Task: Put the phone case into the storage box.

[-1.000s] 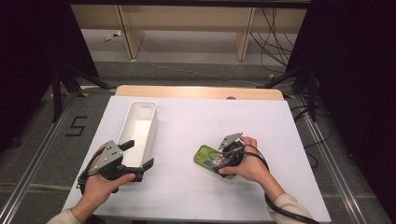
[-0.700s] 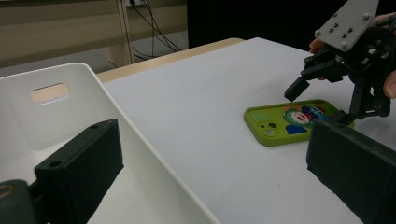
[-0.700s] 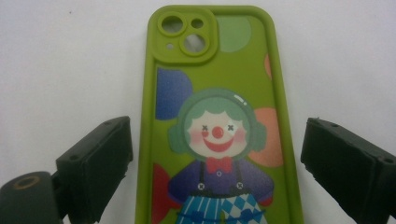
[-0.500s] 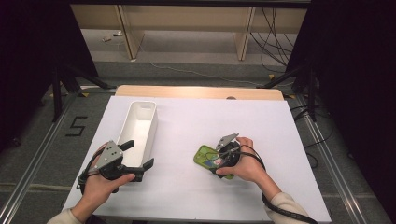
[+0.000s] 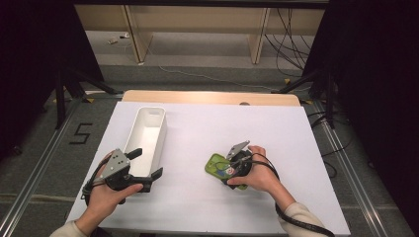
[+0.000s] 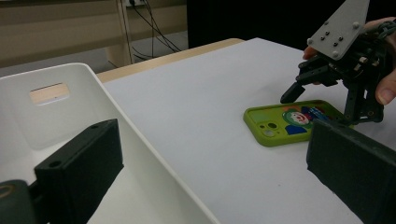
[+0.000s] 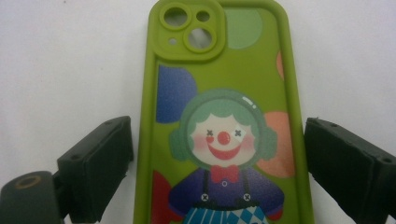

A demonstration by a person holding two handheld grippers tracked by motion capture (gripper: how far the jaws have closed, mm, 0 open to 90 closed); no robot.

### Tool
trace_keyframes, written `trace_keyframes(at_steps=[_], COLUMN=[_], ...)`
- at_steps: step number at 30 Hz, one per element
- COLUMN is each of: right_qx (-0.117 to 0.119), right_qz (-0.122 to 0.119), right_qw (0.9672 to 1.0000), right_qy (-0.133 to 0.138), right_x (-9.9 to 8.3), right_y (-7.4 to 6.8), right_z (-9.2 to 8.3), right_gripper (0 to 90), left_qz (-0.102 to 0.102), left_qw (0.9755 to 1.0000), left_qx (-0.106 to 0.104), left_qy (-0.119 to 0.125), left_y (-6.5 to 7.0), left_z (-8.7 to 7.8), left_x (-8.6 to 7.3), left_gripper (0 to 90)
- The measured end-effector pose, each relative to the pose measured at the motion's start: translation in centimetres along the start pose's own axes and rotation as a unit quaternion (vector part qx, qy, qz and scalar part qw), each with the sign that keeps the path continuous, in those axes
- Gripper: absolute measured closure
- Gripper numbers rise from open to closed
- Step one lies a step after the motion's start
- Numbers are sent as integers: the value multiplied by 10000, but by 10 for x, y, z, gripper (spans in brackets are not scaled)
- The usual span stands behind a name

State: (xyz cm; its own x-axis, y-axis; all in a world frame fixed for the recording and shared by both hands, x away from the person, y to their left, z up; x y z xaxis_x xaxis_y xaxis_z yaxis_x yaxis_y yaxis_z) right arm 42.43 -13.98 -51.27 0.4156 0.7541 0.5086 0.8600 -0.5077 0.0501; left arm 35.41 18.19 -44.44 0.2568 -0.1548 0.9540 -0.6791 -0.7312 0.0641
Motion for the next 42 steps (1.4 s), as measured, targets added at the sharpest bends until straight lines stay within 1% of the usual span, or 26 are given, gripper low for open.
trace_keyframes(at_steps=[5, 6, 7, 11, 28, 34, 42], right_qx=[23, 51, 18, 39, 78, 91, 91], right_qz=[-8, 25, -17, 8, 30, 60, 56], right_qw=[10000, 10000, 10000, 10000, 9999, 9998, 9997], right_qy=[-28, -51, -39, -76, -83, -182, -201], right_x=[1, 1, 1, 2, 1, 3, 4], right_y=[0, -1, 0, 0, 0, 1, 1], right_z=[2, 1, 2, 2, 2, 2, 2], right_gripper=[108, 109, 109, 109, 111, 118, 126], left_qz=[-2, -2, -6, 6, 3, 5, 3], left_qw=[10000, 10000, 10000, 10000, 10000, 10000, 10000], left_qx=[0, 1, 1, -1, -7, -5, -9], left_qy=[1, 1, 4, 2, -3, 1, 6], left_y=[0, 0, 0, 0, 0, 0, 1], left_z=[0, 0, 0, 0, 0, 0, 0], left_x=[0, 0, 0, 0, 0, 0, 0], left_gripper=[33, 33, 33, 33, 34, 34, 34])
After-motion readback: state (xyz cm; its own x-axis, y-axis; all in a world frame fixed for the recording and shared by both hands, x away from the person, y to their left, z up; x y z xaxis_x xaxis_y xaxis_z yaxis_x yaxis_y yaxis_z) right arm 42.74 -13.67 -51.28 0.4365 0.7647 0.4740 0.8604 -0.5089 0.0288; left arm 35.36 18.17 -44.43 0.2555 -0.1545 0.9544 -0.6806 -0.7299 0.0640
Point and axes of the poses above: each handheld gripper's, and its own axes: z roughly forward along the jaws, x roughly out of its top, y roughly to its right, the point moved 4 cm from there along z, roughly forward along the jaws, and after that the axes turned 2 degrees about -x, right-handed, at the moved point
